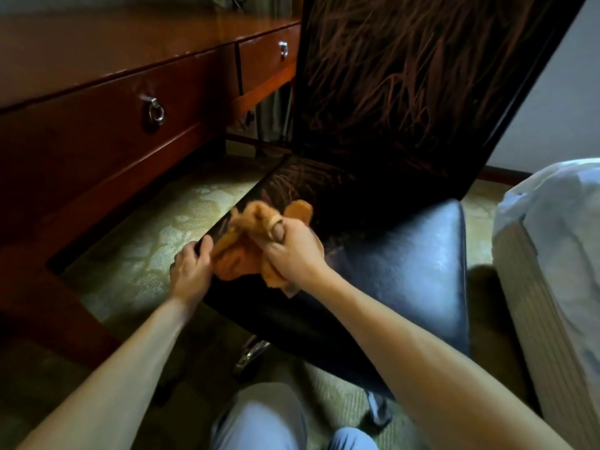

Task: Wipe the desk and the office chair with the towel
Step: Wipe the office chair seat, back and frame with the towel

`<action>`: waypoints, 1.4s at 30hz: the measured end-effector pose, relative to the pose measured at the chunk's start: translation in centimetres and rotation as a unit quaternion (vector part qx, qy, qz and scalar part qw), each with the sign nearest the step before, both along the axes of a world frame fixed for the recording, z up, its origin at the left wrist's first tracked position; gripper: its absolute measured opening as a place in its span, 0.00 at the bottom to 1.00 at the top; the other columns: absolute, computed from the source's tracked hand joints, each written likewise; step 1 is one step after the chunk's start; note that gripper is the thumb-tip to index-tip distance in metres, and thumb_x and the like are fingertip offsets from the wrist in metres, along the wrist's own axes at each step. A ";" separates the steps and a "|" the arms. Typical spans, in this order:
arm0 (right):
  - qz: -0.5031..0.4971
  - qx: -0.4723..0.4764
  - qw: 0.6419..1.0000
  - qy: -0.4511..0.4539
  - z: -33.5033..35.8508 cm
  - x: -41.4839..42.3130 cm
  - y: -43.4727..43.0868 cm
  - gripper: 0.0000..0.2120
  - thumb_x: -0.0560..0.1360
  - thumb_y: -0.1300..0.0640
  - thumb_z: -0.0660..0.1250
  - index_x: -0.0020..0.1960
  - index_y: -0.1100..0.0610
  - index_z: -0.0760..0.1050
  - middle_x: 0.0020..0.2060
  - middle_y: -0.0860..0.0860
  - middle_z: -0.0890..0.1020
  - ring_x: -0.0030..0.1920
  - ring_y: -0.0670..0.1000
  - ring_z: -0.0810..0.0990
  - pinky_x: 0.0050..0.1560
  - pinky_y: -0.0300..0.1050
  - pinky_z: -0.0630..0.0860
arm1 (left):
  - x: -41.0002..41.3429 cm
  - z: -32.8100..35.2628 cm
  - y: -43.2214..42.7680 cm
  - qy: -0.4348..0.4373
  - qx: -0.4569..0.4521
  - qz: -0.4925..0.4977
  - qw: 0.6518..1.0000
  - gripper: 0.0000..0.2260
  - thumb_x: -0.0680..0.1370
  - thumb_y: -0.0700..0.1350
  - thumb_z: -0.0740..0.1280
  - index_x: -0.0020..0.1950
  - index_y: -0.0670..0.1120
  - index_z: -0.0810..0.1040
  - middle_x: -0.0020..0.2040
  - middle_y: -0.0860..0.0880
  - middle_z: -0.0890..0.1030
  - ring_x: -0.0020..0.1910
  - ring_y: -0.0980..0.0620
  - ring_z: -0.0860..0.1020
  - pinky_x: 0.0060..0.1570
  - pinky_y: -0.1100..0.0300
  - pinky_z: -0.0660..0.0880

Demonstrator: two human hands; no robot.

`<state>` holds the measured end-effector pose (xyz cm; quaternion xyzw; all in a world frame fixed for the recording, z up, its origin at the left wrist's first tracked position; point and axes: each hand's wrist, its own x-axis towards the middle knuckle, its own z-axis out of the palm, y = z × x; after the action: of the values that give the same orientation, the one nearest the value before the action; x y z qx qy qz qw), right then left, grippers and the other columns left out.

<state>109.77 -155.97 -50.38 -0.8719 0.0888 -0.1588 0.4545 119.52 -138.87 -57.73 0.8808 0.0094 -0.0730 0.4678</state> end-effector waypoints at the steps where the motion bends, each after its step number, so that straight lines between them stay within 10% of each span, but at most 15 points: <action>1: -0.036 0.055 0.998 -0.007 0.6 0.2 -0.2 0.10 0.79 0.47 0.70 0.48 0.54 0.82 0.42 0.49 0.86 0.45 0.50 0.85 0.48 0.51 0.82 | -0.5 0.1 0.2 0.001 -0.008 0.010 1.000 0.29 0.85 0.64 0.53 0.75 0.45 0.72 0.73 0.39 0.73 0.72 0.39 0.70 0.73 0.44 0.65; 4: -0.179 0.138 0.966 -0.123 3.1 0.1 -2.3 0.13 0.78 0.51 0.73 0.44 0.62 0.83 0.41 0.58 0.86 0.43 0.51 0.84 0.49 0.59 0.81 | -2.6 0.4 0.8 0.023 -0.064 0.044 0.997 0.29 0.82 0.67 0.53 0.61 0.45 0.78 0.59 0.41 0.80 0.61 0.39 0.76 0.66 0.40 0.71; 9: -0.311 -0.003 0.929 -0.201 7.6 -1.9 -8.5 0.21 0.68 0.30 0.64 0.50 0.44 0.78 0.45 0.46 0.83 0.51 0.50 0.82 0.53 0.49 0.75 | -6.2 -0.8 1.5 0.042 -0.155 0.108 0.981 0.20 0.76 0.63 0.59 0.49 0.46 0.75 0.49 0.42 0.80 0.54 0.37 0.78 0.60 0.41 0.74; 14: -0.249 -0.286 0.920 0.101 3.1 -3.0 -13.1 0.41 0.67 0.23 0.64 0.74 0.39 0.63 0.75 0.59 0.63 0.76 0.65 0.60 0.71 0.72 0.62 | -7.8 -2.6 0.2 0.119 -0.155 0.103 0.975 0.15 0.83 0.61 0.61 0.49 0.50 0.74 0.48 0.47 0.77 0.45 0.47 0.76 0.54 0.50 0.73; 17: -0.172 -0.307 0.904 0.242 -1.8 -3.8 -14.6 0.42 0.71 0.21 0.59 0.80 0.35 0.53 0.84 0.56 0.47 0.82 0.63 0.41 0.75 0.77 0.43 | -8.6 -2.8 -0.2 0.135 -0.165 0.052 0.976 0.16 0.84 0.60 0.61 0.60 0.49 0.77 0.57 0.46 0.78 0.57 0.45 0.77 0.62 0.50 0.73; 22: -0.212 -0.304 0.906 0.205 -3.4 -3.8 -14.4 0.33 0.72 0.29 0.62 0.73 0.39 0.64 0.76 0.59 0.65 0.76 0.66 0.61 0.70 0.73 0.60 | -9.5 -1.9 -1.3 0.163 -0.193 0.000 0.967 0.20 0.84 0.58 0.61 0.70 0.47 0.73 0.62 0.45 0.79 0.61 0.45 0.78 0.60 0.51 0.74; 29: -0.085 -0.242 0.966 0.045 -1.2 -7.3 -4.8 0.15 0.71 0.43 0.70 0.54 0.48 0.76 0.49 0.53 0.82 0.51 0.60 0.82 0.49 0.49 0.75 | -9.0 -1.4 -1.5 0.146 -0.179 -0.002 0.973 0.16 0.84 0.55 0.64 0.58 0.42 0.74 0.54 0.40 0.82 0.52 0.43 0.80 0.56 0.47 0.77; 33: -0.050 -0.138 0.989 -0.022 1.1 -8.6 -0.1 0.14 0.65 0.38 0.66 0.40 0.47 0.71 0.38 0.45 0.80 0.42 0.50 0.81 0.42 0.48 0.75 | -9.6 -0.9 -0.7 0.137 -0.230 -0.071 0.961 0.13 0.85 0.42 0.62 0.48 0.36 0.80 0.39 0.43 0.83 0.38 0.48 0.80 0.32 0.63 0.74; 37: -0.191 -0.179 0.958 -0.116 3.0 -8.6 -1.2 0.12 0.71 0.48 0.72 0.53 0.47 0.74 0.51 0.48 0.76 0.55 0.54 0.76 0.50 0.53 0.74 | -10.2 0.6 -0.8 0.158 -0.232 -0.063 0.958 0.18 0.87 0.45 0.60 0.37 0.42 0.76 0.22 0.53 0.77 0.20 0.58 0.74 0.19 0.70 0.65; 39: -0.224 -0.166 0.953 -0.117 3.4 -8.1 -2.4 0.26 0.72 0.50 0.71 0.69 0.49 0.72 0.65 0.53 0.74 0.67 0.58 0.71 0.65 0.61 0.71 | -10.0 1.3 -1.2 0.155 -0.187 -0.035 0.969 0.17 0.86 0.46 0.61 0.40 0.41 0.75 0.24 0.52 0.79 0.25 0.55 0.77 0.23 0.68 0.69; 42: -0.174 -0.194 0.965 -0.040 2.1 -7.6 -2.8 0.43 0.72 0.36 0.68 0.81 0.46 0.56 0.78 0.60 0.61 0.79 0.61 0.57 0.78 0.65 0.57 | -9.7 1.8 -1.4 -0.011 -0.107 -0.003 0.994 0.13 0.85 0.50 0.63 0.64 0.42 0.74 0.58 0.43 0.81 0.57 0.45 0.78 0.58 0.55 0.76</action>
<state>102.12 -158.76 -48.31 -0.9073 0.1887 -0.2849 0.2451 109.77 -140.28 -55.96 0.8265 -0.0060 -0.0653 0.5591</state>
